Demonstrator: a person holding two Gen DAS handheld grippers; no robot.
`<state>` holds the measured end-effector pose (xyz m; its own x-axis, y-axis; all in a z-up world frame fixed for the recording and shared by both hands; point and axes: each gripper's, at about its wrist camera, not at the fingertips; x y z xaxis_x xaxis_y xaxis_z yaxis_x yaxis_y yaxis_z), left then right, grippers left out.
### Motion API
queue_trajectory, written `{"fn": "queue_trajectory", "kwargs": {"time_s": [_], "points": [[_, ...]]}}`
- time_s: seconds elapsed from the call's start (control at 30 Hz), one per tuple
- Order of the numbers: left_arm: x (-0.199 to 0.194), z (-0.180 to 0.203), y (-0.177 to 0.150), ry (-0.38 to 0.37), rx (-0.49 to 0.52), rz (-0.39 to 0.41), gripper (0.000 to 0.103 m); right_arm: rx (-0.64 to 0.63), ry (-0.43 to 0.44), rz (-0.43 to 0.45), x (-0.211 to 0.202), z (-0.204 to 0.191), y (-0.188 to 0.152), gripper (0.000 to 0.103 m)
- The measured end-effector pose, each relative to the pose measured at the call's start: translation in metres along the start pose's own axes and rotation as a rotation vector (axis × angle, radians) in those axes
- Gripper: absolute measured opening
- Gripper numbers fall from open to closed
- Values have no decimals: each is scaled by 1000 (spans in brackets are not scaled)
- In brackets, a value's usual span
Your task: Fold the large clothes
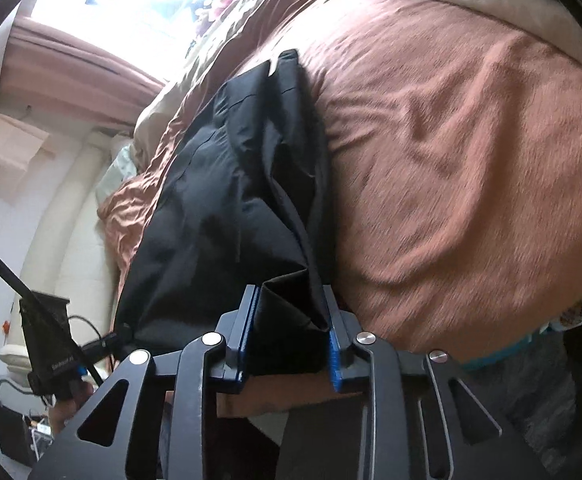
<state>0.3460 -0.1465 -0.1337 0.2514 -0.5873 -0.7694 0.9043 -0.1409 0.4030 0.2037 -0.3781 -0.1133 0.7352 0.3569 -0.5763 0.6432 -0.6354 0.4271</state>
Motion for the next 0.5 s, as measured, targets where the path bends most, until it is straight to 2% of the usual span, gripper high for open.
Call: {"fn": "queue_trajectory", "kwargs": {"time_s": [0.13,0.23,0.4,0.5], "points": [[-20,-9,-9,12,15,0,20,-28,22,-34,-2,-9,-19,26],[-25,-10,-18,14,43,-23,21,-56,-3,-24,-7,-10,-27,26],[-1,9,-26,84,118,-108,34,-59,-91,14,-12,5,-27,25],[5,8,-19,68,109,-127,40,-66,-122,10,-16,11,-27,25]]}}
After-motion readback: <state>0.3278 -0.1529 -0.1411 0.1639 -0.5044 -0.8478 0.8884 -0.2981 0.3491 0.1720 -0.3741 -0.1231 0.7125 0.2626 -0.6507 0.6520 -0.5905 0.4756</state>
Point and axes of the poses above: each gripper's, at about its wrist camera, not at the fingertips, and x roughly the way its jaws point, z to its right, y to its top, and after that the axes turned 3 degrees about -y, right-handed
